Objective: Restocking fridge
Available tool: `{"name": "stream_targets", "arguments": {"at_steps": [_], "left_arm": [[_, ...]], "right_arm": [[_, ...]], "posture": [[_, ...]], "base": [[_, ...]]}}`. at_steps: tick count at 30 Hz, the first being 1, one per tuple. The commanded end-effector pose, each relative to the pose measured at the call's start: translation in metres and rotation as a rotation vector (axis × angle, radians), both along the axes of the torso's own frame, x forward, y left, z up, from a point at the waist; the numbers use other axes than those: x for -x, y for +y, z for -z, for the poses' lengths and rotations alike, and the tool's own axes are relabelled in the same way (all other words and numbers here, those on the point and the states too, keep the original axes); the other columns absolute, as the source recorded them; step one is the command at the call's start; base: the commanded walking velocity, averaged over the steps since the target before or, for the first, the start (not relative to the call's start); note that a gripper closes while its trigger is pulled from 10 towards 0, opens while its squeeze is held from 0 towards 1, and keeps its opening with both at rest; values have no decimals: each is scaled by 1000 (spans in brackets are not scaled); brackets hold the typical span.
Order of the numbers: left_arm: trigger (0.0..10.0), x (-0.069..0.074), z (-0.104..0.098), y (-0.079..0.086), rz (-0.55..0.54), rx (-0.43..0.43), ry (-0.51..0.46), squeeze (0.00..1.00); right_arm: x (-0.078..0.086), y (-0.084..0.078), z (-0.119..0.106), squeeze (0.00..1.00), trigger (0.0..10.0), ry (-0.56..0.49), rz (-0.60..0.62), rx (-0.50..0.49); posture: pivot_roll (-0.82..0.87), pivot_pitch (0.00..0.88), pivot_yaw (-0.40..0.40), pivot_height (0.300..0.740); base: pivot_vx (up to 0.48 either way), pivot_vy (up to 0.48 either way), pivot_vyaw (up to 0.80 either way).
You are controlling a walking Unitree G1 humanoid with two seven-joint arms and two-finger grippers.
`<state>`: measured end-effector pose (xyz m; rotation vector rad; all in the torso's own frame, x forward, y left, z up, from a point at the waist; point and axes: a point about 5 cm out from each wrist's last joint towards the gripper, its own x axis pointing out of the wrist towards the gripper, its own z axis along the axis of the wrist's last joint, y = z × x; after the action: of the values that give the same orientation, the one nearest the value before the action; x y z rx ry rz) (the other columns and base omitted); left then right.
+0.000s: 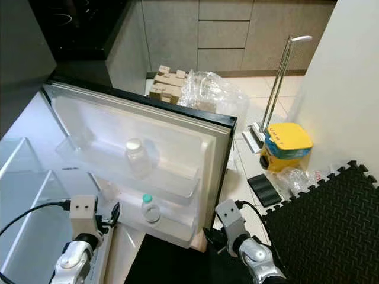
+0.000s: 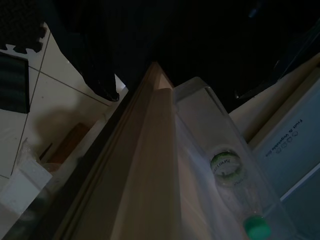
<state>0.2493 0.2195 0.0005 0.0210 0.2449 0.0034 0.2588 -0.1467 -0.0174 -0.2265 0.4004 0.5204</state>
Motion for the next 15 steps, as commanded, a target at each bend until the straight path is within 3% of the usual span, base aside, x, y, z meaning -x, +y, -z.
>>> {"name": "stream_targets", "arguments": {"at_steps": [1,8,15], "left_arm": [[10000,5,7,-7,13,9,28,0],[10000,18,21,-13,45,-3,80,0],[10000,40,33,-5,5,-14,124,0]], "right_arm": [[4,-3,5,0,10000,7,27,35],[13,-5,16,0,10000,64,56,87],[22,-14,24,0,10000,112,116,103]], "posture": [[-61,77,-10,719],[-60,68,-7,719],[-59,59,-8,719]], "base": [[0,0,0],[0,0,0],[0,0,0]]}}
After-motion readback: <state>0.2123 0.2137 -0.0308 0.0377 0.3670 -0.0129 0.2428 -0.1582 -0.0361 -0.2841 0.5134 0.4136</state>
